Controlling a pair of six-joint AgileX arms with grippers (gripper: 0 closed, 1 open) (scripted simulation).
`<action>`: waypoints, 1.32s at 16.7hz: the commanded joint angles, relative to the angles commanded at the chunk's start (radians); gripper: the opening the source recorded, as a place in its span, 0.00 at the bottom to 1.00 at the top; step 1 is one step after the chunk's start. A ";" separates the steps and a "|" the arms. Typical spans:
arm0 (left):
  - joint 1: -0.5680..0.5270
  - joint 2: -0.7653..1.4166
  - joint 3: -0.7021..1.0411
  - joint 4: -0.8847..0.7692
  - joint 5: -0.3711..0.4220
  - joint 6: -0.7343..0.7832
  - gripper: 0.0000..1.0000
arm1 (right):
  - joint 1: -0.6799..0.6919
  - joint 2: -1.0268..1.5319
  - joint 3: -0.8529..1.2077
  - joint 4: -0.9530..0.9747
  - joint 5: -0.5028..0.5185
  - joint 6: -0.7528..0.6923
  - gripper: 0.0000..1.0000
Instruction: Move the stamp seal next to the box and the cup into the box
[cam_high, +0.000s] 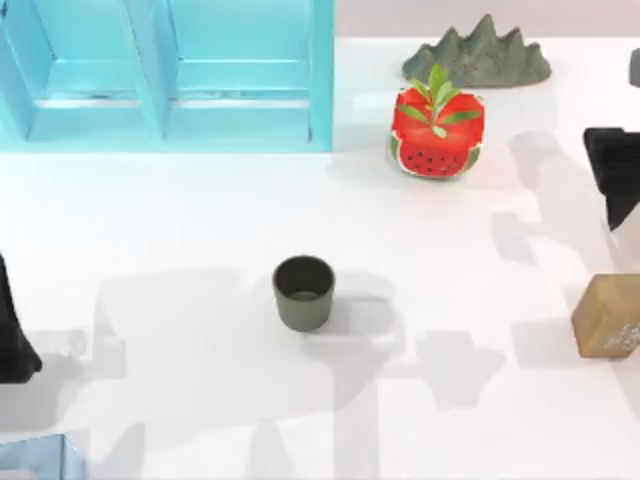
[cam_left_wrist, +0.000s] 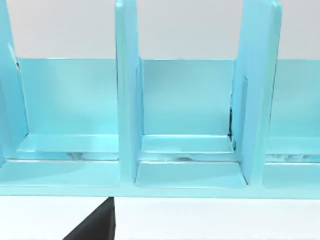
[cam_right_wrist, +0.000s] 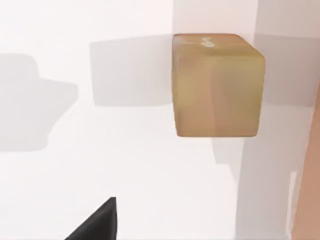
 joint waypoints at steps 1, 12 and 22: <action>0.000 0.000 0.000 0.000 0.000 0.000 1.00 | 0.000 0.000 0.000 0.000 0.000 0.000 1.00; 0.000 0.000 0.000 0.000 0.000 0.000 1.00 | 0.347 0.313 0.367 -0.041 0.044 0.317 1.00; 0.000 0.000 0.000 0.000 0.000 0.000 1.00 | 0.654 0.819 0.993 -0.114 0.082 0.658 1.00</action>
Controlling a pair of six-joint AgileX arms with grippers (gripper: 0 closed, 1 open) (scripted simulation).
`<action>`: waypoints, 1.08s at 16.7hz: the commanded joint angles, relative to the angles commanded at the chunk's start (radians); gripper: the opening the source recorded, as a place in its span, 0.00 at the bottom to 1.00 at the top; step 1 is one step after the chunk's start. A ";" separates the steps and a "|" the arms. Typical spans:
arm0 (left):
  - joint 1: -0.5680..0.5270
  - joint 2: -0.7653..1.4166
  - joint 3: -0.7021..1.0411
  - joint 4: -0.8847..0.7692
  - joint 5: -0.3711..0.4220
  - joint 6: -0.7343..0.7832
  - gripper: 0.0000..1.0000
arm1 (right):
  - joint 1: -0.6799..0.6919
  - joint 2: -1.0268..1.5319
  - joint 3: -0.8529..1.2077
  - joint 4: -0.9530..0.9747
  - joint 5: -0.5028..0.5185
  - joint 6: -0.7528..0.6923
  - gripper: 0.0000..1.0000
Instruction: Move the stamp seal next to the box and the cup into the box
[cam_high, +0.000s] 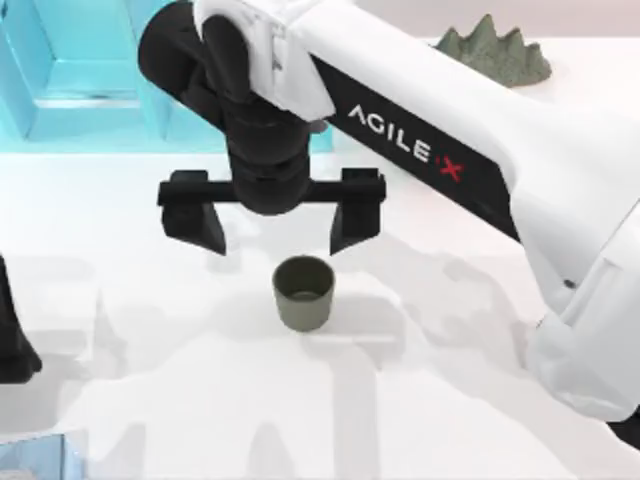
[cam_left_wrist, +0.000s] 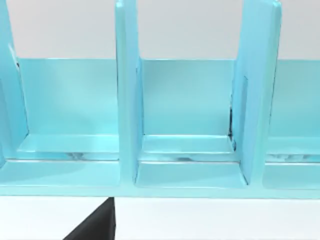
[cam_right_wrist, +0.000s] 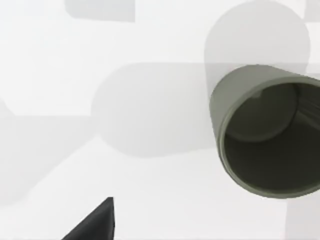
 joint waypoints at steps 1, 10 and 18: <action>0.000 0.000 0.000 0.000 0.000 0.000 1.00 | 0.004 0.014 0.017 0.000 0.001 0.007 1.00; 0.000 0.000 0.000 0.000 0.000 0.000 1.00 | 0.001 0.012 -0.041 0.056 0.001 0.005 1.00; 0.000 0.000 0.000 0.000 0.000 0.000 1.00 | -0.005 -0.010 -0.324 0.318 0.000 -0.001 1.00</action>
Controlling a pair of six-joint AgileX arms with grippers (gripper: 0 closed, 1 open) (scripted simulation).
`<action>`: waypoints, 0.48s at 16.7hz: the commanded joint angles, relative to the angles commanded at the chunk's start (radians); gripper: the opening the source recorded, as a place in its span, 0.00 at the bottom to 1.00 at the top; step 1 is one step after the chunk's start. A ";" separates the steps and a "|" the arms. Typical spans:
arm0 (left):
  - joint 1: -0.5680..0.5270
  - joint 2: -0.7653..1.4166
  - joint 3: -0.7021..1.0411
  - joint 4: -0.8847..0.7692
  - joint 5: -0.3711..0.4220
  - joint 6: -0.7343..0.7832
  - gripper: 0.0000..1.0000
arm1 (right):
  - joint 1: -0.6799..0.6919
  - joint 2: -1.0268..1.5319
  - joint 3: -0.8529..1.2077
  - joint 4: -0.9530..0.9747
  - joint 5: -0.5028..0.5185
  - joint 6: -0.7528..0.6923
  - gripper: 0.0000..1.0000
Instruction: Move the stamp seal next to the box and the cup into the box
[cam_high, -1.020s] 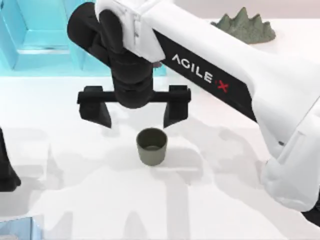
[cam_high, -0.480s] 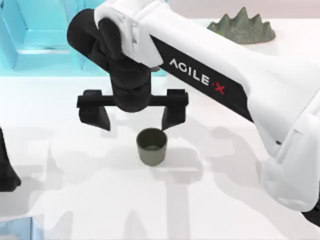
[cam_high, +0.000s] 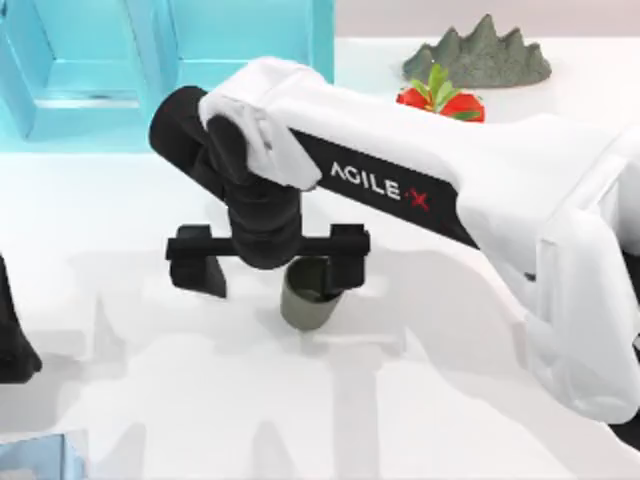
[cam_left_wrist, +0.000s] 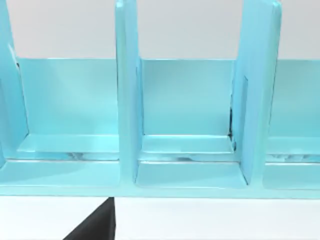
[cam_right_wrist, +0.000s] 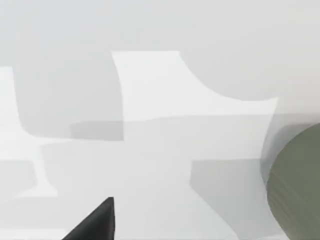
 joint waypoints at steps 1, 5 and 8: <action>0.000 0.000 0.000 0.000 0.000 0.000 1.00 | 0.000 -0.001 -0.019 0.018 0.000 0.000 1.00; 0.000 0.000 0.000 0.000 0.000 0.000 1.00 | 0.000 -0.002 -0.030 0.028 0.000 0.000 1.00; 0.000 0.000 0.000 0.000 0.000 0.000 1.00 | 0.000 -0.002 -0.030 0.028 0.000 0.000 0.85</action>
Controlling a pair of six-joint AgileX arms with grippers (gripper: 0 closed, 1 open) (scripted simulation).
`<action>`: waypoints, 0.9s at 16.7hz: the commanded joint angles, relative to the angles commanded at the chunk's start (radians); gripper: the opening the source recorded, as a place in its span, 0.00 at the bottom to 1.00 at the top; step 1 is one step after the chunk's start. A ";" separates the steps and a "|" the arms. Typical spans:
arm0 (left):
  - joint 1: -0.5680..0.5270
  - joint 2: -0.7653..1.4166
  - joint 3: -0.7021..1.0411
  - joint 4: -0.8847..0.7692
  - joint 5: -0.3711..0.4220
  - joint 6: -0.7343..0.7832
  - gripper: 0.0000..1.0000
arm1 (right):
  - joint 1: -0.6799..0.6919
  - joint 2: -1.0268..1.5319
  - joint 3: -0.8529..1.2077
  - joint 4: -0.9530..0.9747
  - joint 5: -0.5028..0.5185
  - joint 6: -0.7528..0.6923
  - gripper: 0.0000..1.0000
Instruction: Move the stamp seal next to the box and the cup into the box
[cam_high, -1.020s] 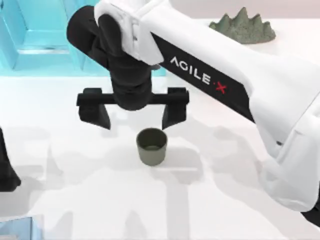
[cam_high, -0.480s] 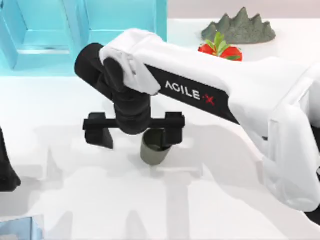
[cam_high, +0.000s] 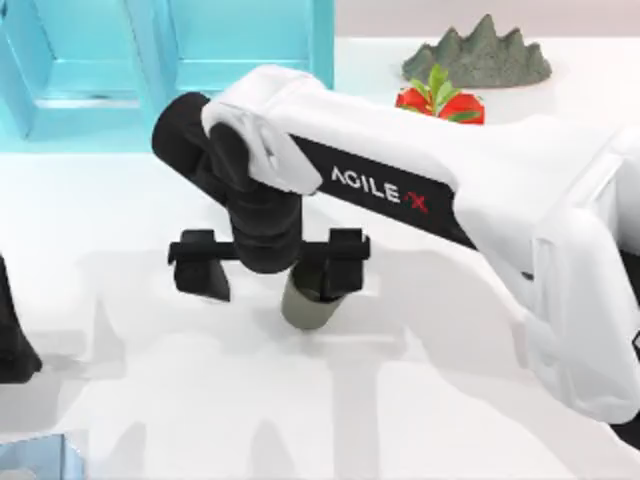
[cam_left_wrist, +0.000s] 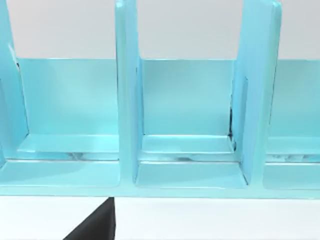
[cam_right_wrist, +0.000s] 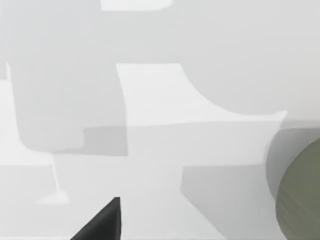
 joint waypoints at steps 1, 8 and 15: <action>0.000 0.000 0.000 0.000 0.000 0.000 1.00 | 0.000 0.000 0.000 0.000 0.000 0.000 0.77; 0.000 0.000 0.000 0.000 0.000 0.000 1.00 | 0.000 0.000 0.000 0.000 0.000 0.000 0.25; 0.000 0.000 0.000 0.000 0.000 0.000 1.00 | 0.000 0.000 0.000 0.000 0.000 0.000 0.00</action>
